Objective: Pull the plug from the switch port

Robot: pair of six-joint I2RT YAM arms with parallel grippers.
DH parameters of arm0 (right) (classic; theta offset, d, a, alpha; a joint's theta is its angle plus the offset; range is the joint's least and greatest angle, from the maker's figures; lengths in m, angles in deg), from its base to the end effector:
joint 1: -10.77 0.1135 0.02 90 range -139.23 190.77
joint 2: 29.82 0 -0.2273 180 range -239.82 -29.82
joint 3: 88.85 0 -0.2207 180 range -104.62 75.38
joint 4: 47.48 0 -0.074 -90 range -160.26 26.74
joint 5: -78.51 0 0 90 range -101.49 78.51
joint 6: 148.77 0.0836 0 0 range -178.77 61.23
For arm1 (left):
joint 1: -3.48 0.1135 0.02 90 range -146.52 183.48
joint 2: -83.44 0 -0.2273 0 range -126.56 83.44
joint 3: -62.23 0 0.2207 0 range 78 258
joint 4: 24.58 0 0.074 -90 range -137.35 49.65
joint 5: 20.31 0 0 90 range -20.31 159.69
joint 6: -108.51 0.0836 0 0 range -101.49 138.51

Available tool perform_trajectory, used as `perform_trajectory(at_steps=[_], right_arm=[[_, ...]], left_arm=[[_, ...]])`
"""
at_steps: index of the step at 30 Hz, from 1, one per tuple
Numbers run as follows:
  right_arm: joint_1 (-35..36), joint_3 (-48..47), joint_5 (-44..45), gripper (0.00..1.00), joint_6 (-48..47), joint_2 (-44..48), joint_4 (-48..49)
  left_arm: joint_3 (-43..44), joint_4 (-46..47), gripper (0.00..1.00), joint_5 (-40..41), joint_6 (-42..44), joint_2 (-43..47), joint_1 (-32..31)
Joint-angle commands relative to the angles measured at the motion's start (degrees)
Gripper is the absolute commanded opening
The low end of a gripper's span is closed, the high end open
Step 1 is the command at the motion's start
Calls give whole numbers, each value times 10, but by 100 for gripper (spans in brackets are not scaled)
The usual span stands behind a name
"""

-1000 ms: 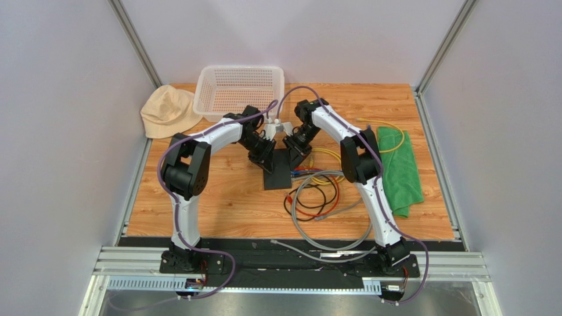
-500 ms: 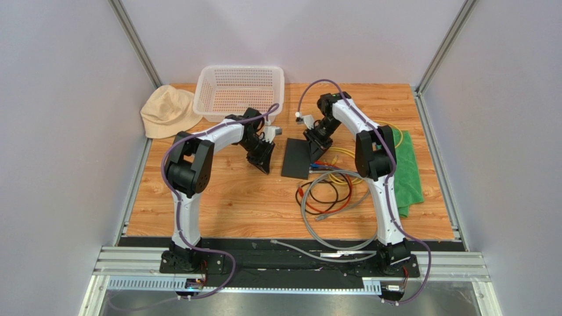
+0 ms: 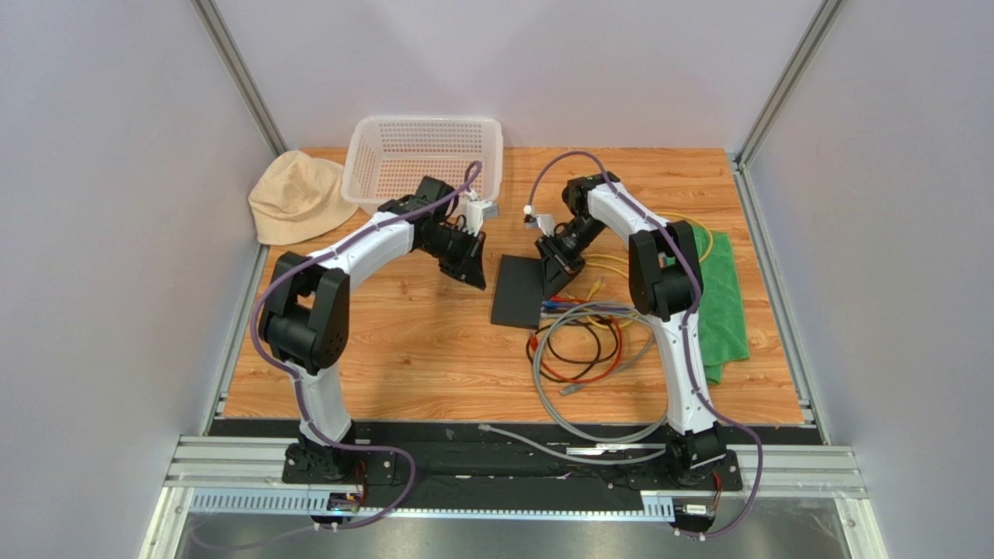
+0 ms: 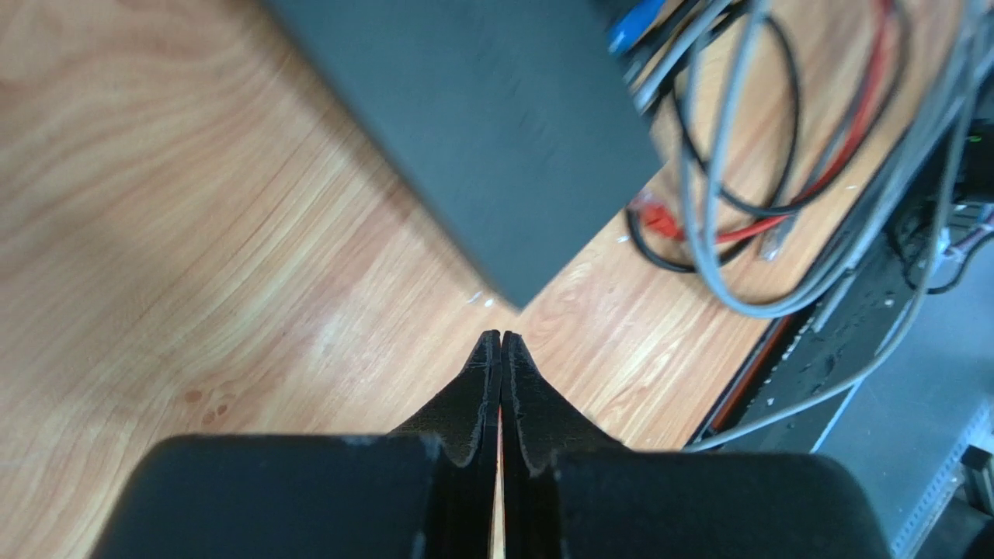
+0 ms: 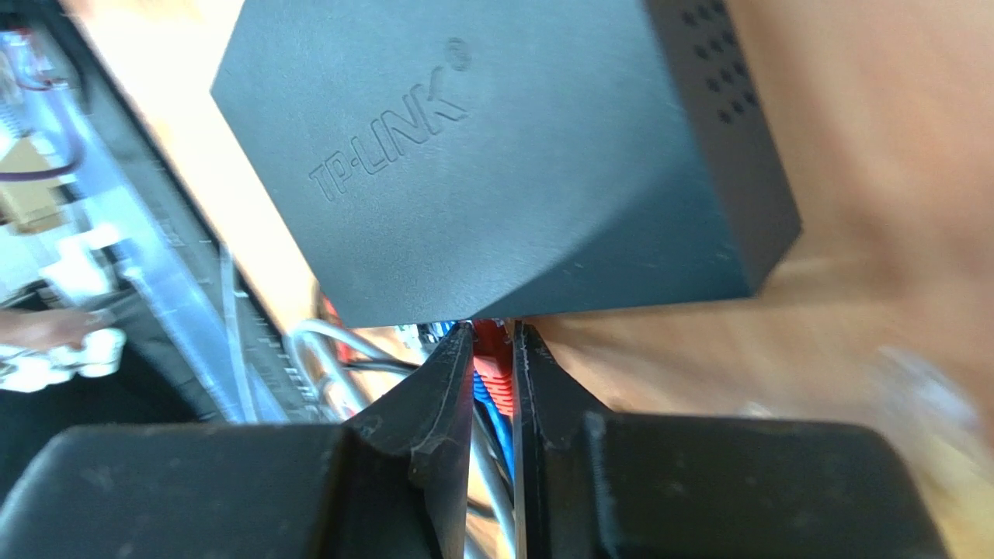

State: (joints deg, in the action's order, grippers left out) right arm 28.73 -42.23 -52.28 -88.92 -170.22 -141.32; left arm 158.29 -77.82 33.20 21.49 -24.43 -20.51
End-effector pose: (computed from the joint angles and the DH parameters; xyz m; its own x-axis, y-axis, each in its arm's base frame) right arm 0.3526 0.1717 0.0966 -0.7494 -0.6427 -0.1593 -0.5699 0.5035 0.6494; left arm 0.3136 -0.1940 0.1566 -0.7983 0.4010 -0.4493 0.5984 0.6125 -0.5165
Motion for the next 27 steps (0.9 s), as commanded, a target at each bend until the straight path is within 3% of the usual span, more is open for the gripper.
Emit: perform_trajectory(at_steps=[1,13,18,27], right_arm=[[48,8,-52,0,40,3,-103],[42,-20,-36,0,45,-42,-96],[31,-24,24,0,33,-34,-94],[4,-42,104,0,-10,8,-100]], left_arm=[[-2,51,0,-45,-6,14,-5],[66,21,0,29,-22,-111,-41],[73,9,0,77,-23,-131,-43],[79,5,0,86,-16,-142,-45]])
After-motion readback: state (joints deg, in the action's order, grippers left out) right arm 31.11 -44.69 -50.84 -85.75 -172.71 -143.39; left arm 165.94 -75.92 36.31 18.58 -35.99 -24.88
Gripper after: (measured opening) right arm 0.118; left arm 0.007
